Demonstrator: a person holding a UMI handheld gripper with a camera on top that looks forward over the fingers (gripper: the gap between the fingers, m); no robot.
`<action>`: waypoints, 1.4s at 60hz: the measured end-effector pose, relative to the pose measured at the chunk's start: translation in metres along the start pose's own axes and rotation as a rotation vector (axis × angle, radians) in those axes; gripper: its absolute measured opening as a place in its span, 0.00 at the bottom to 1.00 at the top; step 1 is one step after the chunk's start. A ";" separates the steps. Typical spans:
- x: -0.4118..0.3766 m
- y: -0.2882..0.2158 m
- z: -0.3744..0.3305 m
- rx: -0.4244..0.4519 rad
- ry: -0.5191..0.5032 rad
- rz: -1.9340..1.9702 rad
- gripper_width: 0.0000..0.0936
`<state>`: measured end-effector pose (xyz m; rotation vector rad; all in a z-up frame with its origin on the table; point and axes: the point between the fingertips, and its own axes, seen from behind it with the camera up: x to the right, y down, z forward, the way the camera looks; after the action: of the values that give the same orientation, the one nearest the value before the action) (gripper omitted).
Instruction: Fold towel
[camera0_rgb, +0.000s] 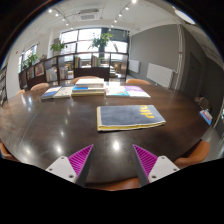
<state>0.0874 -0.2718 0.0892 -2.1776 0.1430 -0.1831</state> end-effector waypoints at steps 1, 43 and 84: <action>-0.005 -0.001 0.009 -0.007 -0.010 -0.006 0.81; -0.044 -0.055 0.244 -0.082 -0.130 -0.127 0.29; 0.204 -0.159 0.221 0.002 -0.084 -0.078 0.15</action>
<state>0.3339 -0.0380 0.1091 -2.1866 0.0097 -0.1354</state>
